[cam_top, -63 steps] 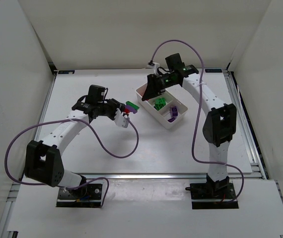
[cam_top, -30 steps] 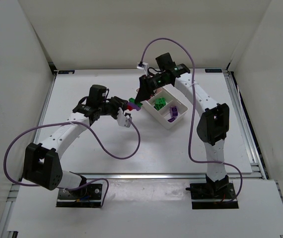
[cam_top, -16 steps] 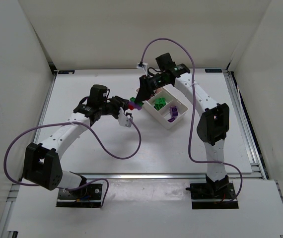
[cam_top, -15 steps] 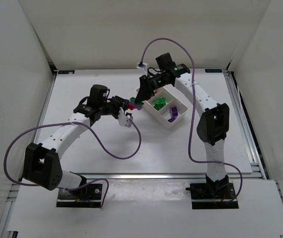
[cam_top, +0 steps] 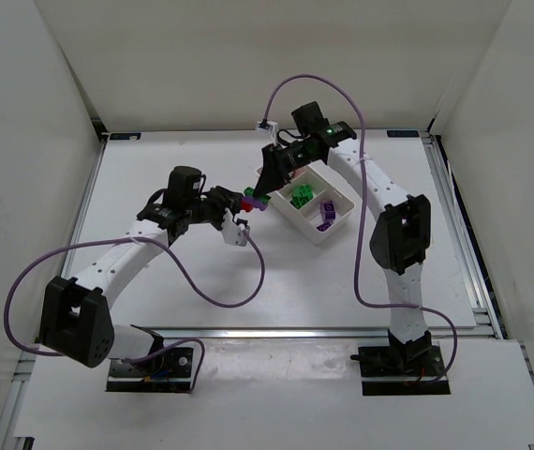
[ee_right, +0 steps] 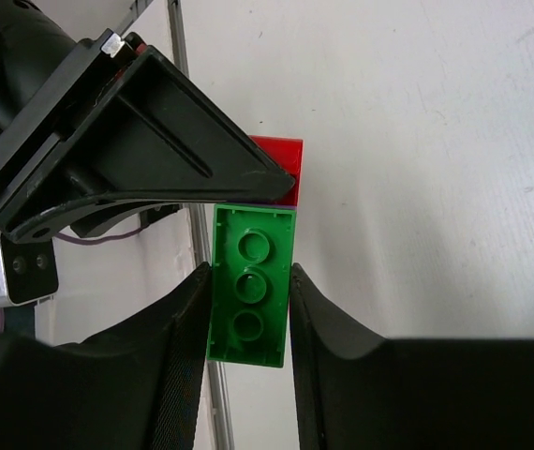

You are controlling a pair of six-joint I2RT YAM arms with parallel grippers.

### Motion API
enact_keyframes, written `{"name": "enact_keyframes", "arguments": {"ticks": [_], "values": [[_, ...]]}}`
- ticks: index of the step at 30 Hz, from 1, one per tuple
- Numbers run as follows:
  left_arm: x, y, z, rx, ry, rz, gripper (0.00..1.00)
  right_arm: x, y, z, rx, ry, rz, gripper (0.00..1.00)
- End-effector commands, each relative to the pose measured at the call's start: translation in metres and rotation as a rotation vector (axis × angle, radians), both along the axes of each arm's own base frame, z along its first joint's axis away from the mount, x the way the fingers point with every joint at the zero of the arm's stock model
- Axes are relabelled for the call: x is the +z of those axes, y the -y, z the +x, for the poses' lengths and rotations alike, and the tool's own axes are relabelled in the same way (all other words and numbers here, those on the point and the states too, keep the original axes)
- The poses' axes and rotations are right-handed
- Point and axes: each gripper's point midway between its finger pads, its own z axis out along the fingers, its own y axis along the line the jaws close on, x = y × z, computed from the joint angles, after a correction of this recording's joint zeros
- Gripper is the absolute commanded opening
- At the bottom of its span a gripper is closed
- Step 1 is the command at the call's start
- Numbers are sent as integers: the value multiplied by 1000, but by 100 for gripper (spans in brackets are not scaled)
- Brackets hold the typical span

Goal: Sort the legos into containers by color

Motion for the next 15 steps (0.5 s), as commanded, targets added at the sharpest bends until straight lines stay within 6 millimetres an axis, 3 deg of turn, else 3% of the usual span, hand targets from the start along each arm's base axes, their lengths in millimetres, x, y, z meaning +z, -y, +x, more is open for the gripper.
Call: {"name": "enact_keyframes", "arguments": {"ticks": [1, 5, 15], "values": [[2, 1, -25, -44, -16, -7, 10, 29, -2, 11, -1, 102, 59, 0], [-1, -1, -39, -55, -28, -4, 10, 33, 5, 22, -30, 114, 63, 0], [-6, -2, -44, -30, -73, -10, 10, 38, 12, 28, -52, 130, 64, 0]]}}
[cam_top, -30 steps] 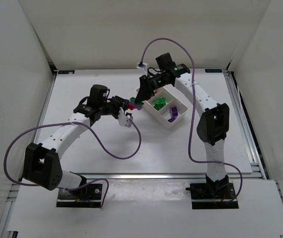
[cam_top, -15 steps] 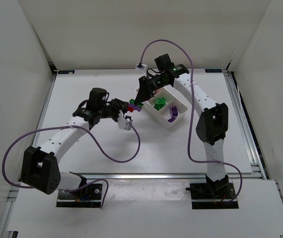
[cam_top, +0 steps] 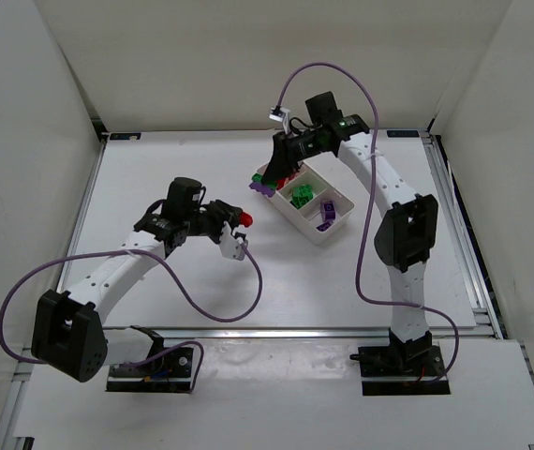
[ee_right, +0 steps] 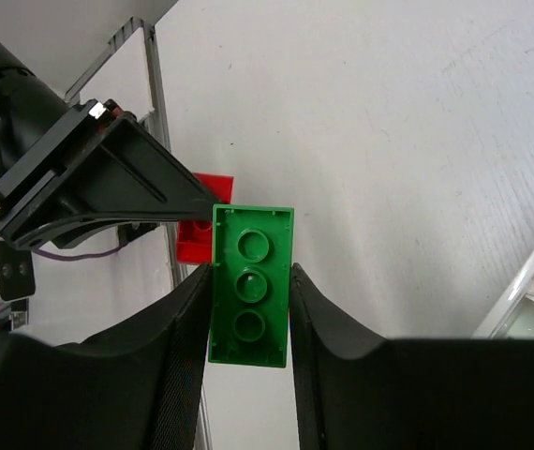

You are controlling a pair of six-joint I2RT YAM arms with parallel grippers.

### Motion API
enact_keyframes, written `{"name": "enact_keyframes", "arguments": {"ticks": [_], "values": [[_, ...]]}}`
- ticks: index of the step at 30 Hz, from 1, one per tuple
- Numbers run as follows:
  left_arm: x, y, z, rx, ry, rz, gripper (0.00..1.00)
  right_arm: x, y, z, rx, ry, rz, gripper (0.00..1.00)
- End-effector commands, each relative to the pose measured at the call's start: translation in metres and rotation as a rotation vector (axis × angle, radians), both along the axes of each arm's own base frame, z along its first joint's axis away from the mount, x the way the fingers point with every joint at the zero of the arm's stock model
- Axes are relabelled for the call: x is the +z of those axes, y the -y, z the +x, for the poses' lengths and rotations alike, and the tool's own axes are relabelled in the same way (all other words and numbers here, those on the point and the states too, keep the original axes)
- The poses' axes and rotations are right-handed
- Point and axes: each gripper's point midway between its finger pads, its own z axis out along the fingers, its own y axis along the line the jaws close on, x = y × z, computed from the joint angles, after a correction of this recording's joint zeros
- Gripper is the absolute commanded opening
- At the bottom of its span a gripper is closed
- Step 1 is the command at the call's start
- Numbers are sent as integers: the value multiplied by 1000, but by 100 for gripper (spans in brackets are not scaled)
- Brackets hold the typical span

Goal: Sort the legos into containers by color

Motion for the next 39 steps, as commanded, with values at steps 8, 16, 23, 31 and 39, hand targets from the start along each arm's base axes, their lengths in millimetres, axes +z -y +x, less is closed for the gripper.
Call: {"name": "enact_keyframes", "arguments": {"ticks": [8, 16, 23, 31, 39], "values": [[55, 22, 41, 352, -391, -323, 10, 17, 44, 27, -139, 121, -40, 0], [90, 61, 74, 503, -746, -577, 10, 27, 110, 52, -337, 181, -114, 0], [66, 78, 116, 600, -856, -556, 10, 27, 144, 43, -411, 168, -143, 0], [39, 97, 149, 655, -955, -541, 10, 25, 164, 39, -456, 149, -161, 0], [-6, 109, 179, 700, -1003, -499, 21, 21, 174, 42, -478, 128, -172, 0]]}}
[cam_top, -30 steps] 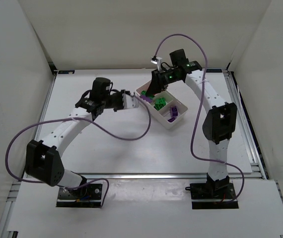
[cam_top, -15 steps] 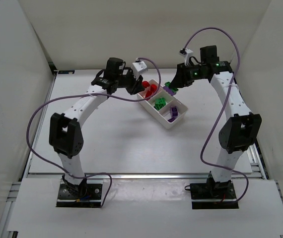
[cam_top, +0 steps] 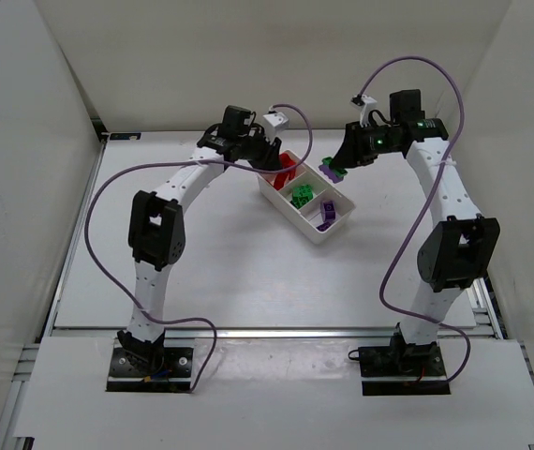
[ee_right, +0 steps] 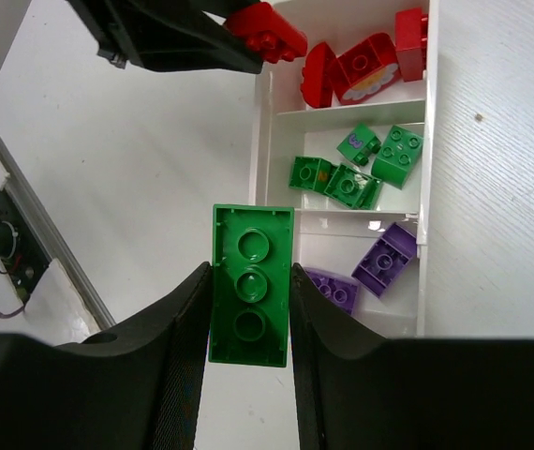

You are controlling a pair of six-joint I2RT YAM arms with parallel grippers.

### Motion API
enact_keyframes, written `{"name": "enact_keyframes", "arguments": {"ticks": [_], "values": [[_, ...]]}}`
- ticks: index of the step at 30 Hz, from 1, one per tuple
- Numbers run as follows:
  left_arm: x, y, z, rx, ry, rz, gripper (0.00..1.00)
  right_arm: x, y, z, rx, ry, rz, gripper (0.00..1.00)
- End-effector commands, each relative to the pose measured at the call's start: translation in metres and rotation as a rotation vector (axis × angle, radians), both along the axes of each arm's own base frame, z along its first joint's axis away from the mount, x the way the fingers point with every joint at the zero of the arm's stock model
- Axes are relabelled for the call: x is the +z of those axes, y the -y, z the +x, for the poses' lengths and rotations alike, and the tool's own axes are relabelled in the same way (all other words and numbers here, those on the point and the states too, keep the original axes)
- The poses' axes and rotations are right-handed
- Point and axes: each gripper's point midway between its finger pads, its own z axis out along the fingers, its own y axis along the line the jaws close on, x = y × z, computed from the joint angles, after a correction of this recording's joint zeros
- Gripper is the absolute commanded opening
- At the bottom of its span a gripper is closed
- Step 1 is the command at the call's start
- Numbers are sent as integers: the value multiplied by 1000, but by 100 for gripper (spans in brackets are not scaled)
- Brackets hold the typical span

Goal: Sort the legos into containers by color

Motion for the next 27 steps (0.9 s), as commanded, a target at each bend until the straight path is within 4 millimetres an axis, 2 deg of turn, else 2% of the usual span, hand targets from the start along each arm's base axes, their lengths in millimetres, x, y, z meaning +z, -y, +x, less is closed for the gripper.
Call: {"name": "enact_keyframes", "arguments": {"ticks": [1, 2, 4, 6, 7, 8, 10, 12, 15, 18, 19, 20, 21, 22, 23, 24, 25, 26, 27], "values": [[4, 5, 6, 15, -16, -8, 26, 16, 4, -6, 6, 47, -3, 0], [6, 6, 10, 22, -8, -5, 28, 16, 6, -6, 3, 44, -3, 0], [-11, 5, 16, 40, -30, 13, 34, 15, 6, -5, 4, 45, -6, 0], [-15, 3, 23, 70, -31, 25, 41, 14, 8, -3, -3, 42, -7, 0], [-22, 3, 26, 76, -40, 33, 45, 13, 8, -3, -3, 39, -8, 0], [-21, 1, 30, 92, -28, 42, 55, 11, 10, -2, -8, 33, -9, 0], [-29, -1, 36, 117, -36, 54, 61, 7, 10, -1, -10, 24, -12, 0], [-27, -2, 39, 133, -32, 53, 68, 6, 9, 0, -12, 21, -9, 0], [-18, -7, 48, 190, -36, 27, 70, 6, 8, 3, -16, 6, 18, 0], [15, -13, 43, 169, -77, -86, 70, 9, 6, 6, -14, -20, 82, 0], [35, -15, 36, 149, -98, -146, 70, 10, 5, 7, -14, -36, 107, 0], [52, -27, 41, 128, -97, -217, 70, 10, 2, 7, -25, -77, 145, 0], [65, -22, 16, -14, -185, -328, 70, 16, 0, 4, 7, -86, 196, 0], [80, -26, 5, -54, -286, -426, 70, 21, -1, 9, -4, -107, 245, 0], [94, -31, -6, -107, -360, -508, 71, 21, -4, 10, -12, -173, 298, 0], [107, -41, -3, -195, -293, -598, 72, 28, -8, 6, 30, -200, 360, 0], [110, -44, -20, -259, -384, -630, 72, 34, -11, 10, 55, -179, 392, 0], [124, -47, -33, -273, -417, -642, 72, 38, -13, 10, 74, -190, 420, 0], [126, -47, -41, -297, -411, -635, 72, 42, -18, 7, 93, -262, 473, 0]]}}
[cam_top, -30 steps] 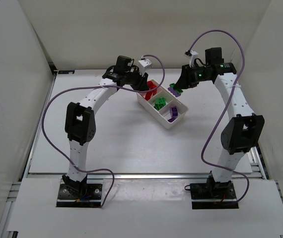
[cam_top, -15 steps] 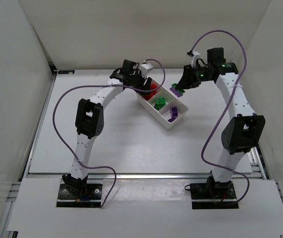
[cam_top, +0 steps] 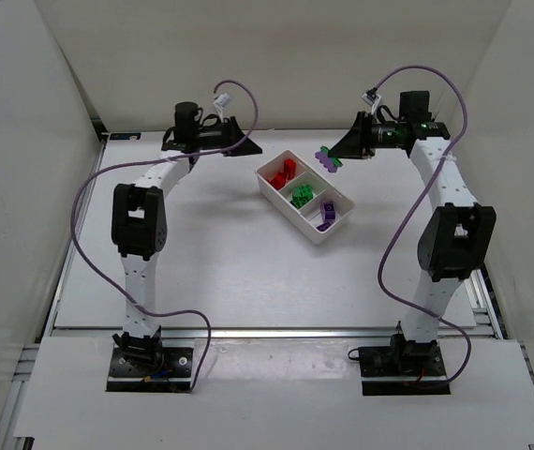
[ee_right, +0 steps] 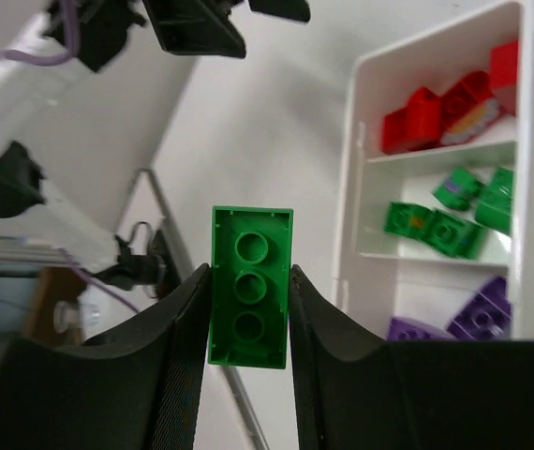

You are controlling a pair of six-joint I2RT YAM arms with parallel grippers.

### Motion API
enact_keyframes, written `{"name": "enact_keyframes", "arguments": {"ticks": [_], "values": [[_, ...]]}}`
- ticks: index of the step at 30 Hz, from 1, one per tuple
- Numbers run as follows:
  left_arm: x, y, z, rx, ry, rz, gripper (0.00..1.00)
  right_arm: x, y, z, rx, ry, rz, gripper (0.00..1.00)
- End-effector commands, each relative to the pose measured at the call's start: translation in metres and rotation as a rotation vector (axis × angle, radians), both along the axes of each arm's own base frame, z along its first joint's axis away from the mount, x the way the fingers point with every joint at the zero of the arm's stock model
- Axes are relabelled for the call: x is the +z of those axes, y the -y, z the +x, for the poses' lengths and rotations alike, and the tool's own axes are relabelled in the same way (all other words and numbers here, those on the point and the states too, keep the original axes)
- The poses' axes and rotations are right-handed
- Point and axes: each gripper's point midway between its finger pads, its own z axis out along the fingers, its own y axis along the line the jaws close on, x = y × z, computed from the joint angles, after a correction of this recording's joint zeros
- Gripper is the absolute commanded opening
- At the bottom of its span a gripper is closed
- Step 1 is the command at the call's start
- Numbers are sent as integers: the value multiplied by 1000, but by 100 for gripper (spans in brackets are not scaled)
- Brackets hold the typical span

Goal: Sort the legos into containers by color

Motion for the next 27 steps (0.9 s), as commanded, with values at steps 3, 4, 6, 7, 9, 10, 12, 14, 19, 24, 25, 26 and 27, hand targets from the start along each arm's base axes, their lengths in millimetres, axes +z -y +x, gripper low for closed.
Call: {"name": "enact_keyframes", "arguments": {"ticks": [3, 4, 6, 7, 9, 10, 12, 14, 19, 24, 25, 26, 27], "values": [[99, -6, -90, -325, -48, -199, 72, 40, -22, 1, 142, -73, 258, 0], [99, -4, -96, -346, -19, -209, 73, 41, -23, 2, 151, -68, 261, 0], [103, 2, -103, -349, -75, -224, 75, 42, -35, 0, 181, -87, 269, 0], [104, 3, -105, -351, -71, -225, 75, 42, -38, 0, 183, -98, 270, 0], [109, 8, -107, -348, -64, -233, 76, 42, -52, -2, 204, -93, 267, 0], [112, 10, -107, -349, -62, -236, 76, 44, -57, -3, 215, -88, 267, 0], [114, 12, -102, -327, -57, -246, 76, 42, -68, -4, 229, -88, 264, 0], [116, 12, -100, -322, -45, -248, 75, 42, -74, -2, 234, -85, 263, 0], [117, 12, -98, -317, -43, -251, 75, 37, -92, 1, 261, -93, 260, 0], [117, 6, -94, -301, -45, -252, 74, 36, -99, 1, 269, -88, 255, 0], [117, 7, -94, -304, -46, -252, 74, 35, -99, 0, 270, -91, 255, 0], [118, 6, -94, -307, -45, -251, 74, 34, -100, 0, 270, -92, 254, 0], [119, 6, -94, -308, -39, -252, 74, 33, -99, 0, 267, -95, 252, 0]]}}
